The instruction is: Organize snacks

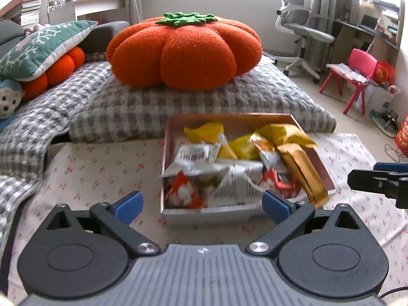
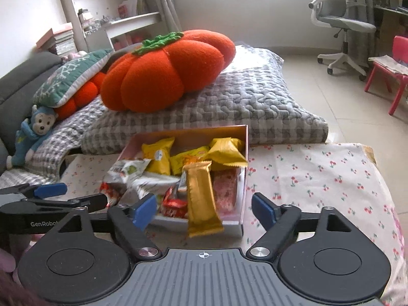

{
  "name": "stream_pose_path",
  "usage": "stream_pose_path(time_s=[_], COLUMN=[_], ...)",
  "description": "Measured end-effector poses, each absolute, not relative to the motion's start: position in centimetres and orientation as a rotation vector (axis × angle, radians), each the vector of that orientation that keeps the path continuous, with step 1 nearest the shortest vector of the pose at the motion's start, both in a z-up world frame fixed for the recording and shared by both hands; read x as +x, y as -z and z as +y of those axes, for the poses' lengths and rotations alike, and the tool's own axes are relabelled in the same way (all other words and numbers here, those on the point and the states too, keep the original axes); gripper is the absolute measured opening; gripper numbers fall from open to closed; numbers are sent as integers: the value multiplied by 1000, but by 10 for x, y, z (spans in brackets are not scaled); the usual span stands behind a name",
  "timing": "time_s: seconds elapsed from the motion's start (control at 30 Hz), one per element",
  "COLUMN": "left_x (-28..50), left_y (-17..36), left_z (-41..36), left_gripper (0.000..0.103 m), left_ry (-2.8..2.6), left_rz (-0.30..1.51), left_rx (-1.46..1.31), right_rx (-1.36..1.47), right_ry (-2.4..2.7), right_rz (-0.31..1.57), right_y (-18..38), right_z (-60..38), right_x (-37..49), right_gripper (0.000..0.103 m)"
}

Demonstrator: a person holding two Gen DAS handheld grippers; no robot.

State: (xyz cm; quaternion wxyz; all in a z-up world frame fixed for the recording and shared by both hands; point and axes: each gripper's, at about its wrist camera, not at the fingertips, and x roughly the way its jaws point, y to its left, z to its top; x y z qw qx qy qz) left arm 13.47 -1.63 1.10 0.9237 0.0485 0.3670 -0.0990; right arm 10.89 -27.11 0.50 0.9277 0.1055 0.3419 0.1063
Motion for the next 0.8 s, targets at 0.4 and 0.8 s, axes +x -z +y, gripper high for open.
stream_pose_path(time_s=[0.4, 0.8], left_x=[64, 29], left_y=[-12, -8], left_z=[-20, -18], left_gripper=[103, 103], left_ry=[161, 79], left_rz=[804, 817], left_rx=[96, 92], right_rx=[198, 159], right_ry=[-166, -83], right_rz=[753, 807], right_y=[-2, 15], right_z=[-260, -250], right_x=[45, 12], right_gripper=[95, 103])
